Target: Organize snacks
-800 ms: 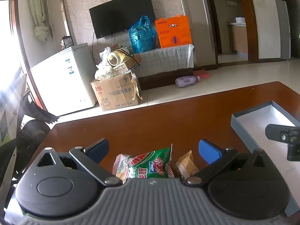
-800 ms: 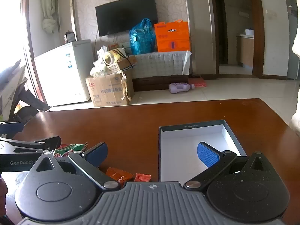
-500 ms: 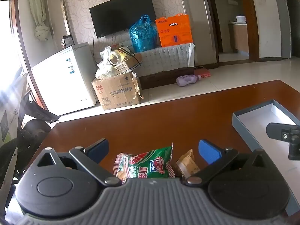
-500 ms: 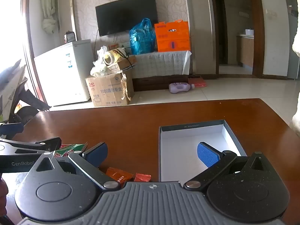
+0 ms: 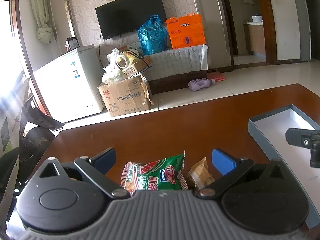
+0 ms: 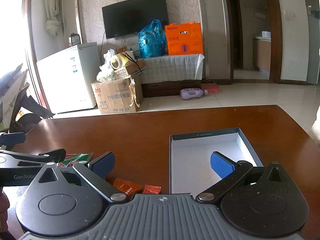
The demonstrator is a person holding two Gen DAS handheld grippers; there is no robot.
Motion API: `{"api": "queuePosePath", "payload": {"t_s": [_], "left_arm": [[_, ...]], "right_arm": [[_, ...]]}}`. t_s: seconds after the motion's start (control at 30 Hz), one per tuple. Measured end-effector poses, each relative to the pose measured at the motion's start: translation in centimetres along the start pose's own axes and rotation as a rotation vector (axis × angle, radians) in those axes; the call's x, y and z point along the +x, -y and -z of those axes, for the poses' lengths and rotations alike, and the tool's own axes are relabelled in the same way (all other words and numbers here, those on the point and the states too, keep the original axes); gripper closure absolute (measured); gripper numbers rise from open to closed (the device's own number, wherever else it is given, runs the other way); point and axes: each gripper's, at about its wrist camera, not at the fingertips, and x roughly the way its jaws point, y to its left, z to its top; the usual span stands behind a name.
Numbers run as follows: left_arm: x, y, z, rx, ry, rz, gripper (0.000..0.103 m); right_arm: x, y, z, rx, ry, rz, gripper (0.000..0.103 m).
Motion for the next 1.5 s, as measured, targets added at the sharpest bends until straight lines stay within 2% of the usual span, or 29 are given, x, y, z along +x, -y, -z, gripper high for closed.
{"api": "queuePosePath", "payload": {"t_s": [1.03,1.3,1.4,1.47,1.5], "left_arm": [[0.2,-1.3,0.3,-0.009,-0.013,0.031,0.0],[1.0,-2.7,0.8,-0.022,-0.041,0.046,0.0],[1.7,-3.5,1.2,-0.037,-0.067,0.056,0.0],[2.2,-4.0,1.7,-0.04,-0.084,0.045,0.0],[2.5,-4.4,2.0,-0.044,-0.096,0.045,0.0]], "right_arm": [[-0.1,-0.2,0.0,-0.01,-0.004,-0.007,0.0],[0.6,-0.8,0.2,-0.027,-0.033,-0.05,0.0],[0.9,-1.3,0.4,-0.047,-0.052,-0.087,0.003],[1.4,-1.7,0.7,-0.071,-0.08,-0.104,0.01],[1.6,-1.9,0.7,-0.08,-0.092,-0.107,0.017]]}}
